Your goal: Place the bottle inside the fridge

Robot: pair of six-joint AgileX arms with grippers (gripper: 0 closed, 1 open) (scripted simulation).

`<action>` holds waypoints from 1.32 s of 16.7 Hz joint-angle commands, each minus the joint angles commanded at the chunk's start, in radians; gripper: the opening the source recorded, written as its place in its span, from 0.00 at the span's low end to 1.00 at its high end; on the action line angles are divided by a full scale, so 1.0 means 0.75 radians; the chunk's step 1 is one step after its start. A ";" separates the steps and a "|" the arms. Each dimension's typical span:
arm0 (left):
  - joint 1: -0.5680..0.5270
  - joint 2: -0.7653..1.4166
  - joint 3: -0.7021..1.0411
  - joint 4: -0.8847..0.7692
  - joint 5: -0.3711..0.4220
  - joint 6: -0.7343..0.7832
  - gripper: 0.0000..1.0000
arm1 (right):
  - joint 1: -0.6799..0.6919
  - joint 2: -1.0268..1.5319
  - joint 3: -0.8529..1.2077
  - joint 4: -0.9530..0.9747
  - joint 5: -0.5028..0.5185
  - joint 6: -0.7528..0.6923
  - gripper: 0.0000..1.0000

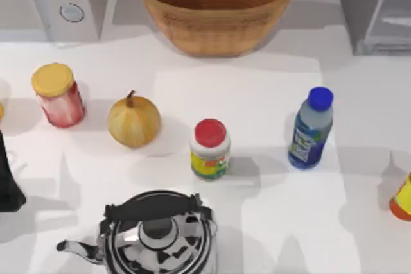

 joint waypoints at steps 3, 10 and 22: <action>0.000 0.000 0.000 0.000 0.000 0.000 1.00 | 0.001 0.016 0.006 0.015 -0.010 -0.001 1.00; 0.000 0.000 0.000 0.000 0.000 0.000 1.00 | 0.071 0.508 0.166 0.464 -0.304 -0.079 1.00; 0.000 0.000 0.000 0.000 0.000 0.000 1.00 | 0.239 1.998 0.335 1.351 -0.743 -0.254 1.00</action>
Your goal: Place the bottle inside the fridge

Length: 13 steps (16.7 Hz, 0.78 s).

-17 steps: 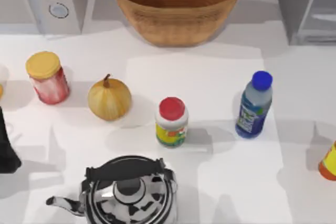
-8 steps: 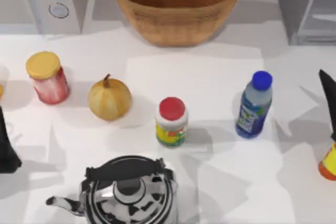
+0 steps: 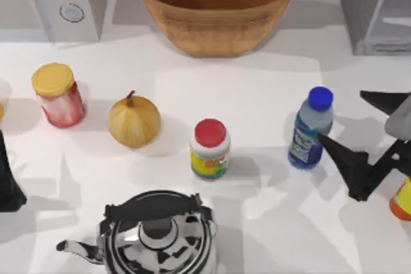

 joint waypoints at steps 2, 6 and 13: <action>0.000 0.000 0.000 0.000 0.000 0.000 1.00 | 0.003 0.129 -0.010 0.054 -0.001 -0.006 1.00; 0.000 0.000 0.000 0.000 0.000 0.000 1.00 | -0.002 0.225 -0.023 0.075 0.011 -0.010 1.00; 0.000 0.000 0.000 0.000 0.000 0.000 1.00 | 0.008 0.207 -0.013 0.059 0.019 -0.003 1.00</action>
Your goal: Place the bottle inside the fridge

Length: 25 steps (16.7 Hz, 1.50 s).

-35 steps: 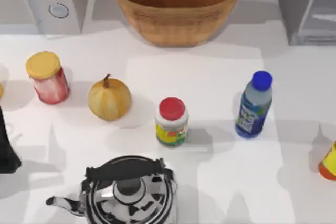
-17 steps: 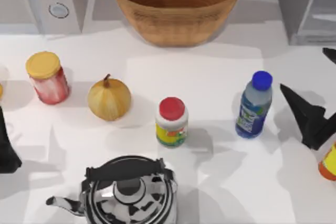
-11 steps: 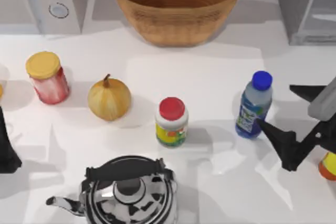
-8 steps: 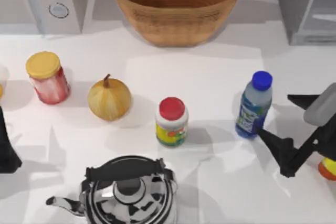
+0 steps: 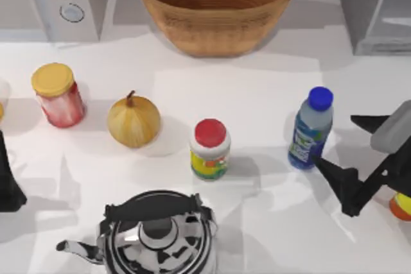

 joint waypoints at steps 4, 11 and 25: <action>0.000 0.000 0.000 0.000 0.000 0.000 1.00 | 0.073 0.042 0.082 -0.023 0.062 0.039 1.00; 0.000 0.000 0.000 0.000 0.000 0.000 1.00 | 0.156 0.327 0.235 0.115 0.149 0.061 1.00; 0.000 0.000 0.000 0.000 0.000 0.000 1.00 | 0.153 0.350 0.237 0.131 0.150 0.058 0.33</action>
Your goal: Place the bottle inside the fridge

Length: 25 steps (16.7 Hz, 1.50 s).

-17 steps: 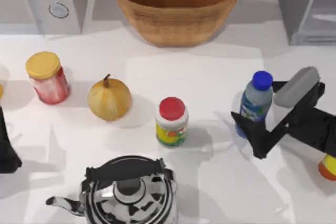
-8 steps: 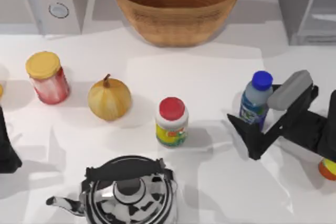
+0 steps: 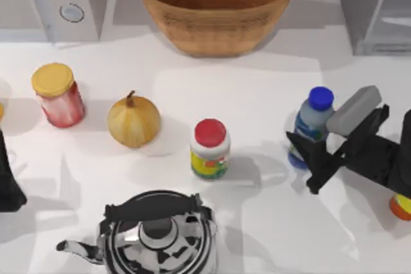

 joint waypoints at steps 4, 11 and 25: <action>0.000 0.000 0.000 0.000 0.000 0.000 1.00 | 0.000 0.000 0.000 0.000 0.000 0.000 0.03; 0.000 0.000 0.000 0.000 0.000 0.000 1.00 | 0.000 0.000 0.000 0.000 0.000 0.000 0.01; 0.000 0.000 0.000 0.000 0.000 0.000 1.00 | -0.331 -0.359 0.035 -0.434 -0.407 -0.193 0.01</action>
